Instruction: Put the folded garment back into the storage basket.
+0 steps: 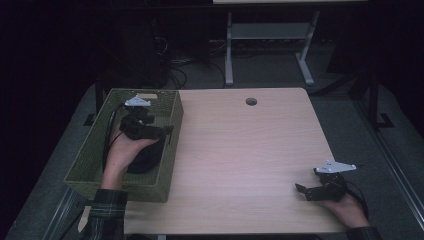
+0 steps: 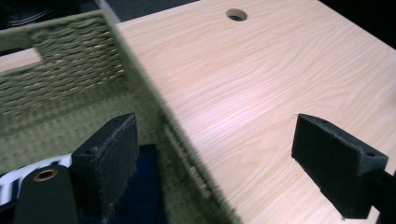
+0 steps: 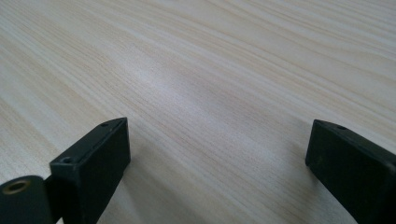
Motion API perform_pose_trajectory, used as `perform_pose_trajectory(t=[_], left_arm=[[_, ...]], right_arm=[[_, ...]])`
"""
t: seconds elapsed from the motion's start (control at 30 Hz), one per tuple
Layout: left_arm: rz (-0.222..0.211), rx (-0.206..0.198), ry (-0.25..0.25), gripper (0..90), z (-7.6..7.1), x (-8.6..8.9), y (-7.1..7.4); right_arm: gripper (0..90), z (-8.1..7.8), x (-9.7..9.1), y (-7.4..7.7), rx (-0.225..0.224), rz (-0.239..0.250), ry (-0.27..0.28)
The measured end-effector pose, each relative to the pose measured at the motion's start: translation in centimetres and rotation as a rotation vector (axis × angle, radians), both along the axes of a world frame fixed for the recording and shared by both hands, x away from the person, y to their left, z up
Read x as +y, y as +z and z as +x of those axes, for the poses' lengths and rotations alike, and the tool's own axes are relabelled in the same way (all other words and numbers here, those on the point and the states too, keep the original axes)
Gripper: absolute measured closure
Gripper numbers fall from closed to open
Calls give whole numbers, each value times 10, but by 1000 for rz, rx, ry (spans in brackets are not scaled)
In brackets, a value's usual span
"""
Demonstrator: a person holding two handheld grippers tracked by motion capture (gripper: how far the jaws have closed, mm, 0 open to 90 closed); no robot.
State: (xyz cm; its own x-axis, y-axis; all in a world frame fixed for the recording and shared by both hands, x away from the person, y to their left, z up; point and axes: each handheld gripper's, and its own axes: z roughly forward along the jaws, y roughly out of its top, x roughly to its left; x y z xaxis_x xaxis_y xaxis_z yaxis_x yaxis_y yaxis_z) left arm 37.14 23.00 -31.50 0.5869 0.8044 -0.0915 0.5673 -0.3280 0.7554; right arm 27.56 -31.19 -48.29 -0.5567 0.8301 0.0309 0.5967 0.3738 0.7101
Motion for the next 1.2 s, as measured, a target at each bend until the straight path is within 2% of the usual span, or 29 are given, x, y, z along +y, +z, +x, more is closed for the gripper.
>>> perform_pose_trajectory(t=[0.33, 0.53, 0.63, 0.7, 0.9, 1.2], left_arm=[[-15, -1, -66, 141, 0, -34, -4], [-5, -7, -103, 141, -2, -57, -7], [-28, -10, -123, 141, -4, -66, -11], [-24, -14, -132, 141, -5, -69, -12], [-34, -10, -164, 141, -10, -89, -25], [-15, -21, -205, 141, -21, -112, -48]], right_arm=[[62, 0, 0, 0, 0, 1, -1], [61, 0, 0, 0, 0, 0, 0], [62, 0, 0, 0, 0, 0, 0], [62, 0, 0, 0, 0, 0, 0], [62, 0, 0, 0, 0, 0, -1], [62, 0, 0, 0, 0, 0, 0]])
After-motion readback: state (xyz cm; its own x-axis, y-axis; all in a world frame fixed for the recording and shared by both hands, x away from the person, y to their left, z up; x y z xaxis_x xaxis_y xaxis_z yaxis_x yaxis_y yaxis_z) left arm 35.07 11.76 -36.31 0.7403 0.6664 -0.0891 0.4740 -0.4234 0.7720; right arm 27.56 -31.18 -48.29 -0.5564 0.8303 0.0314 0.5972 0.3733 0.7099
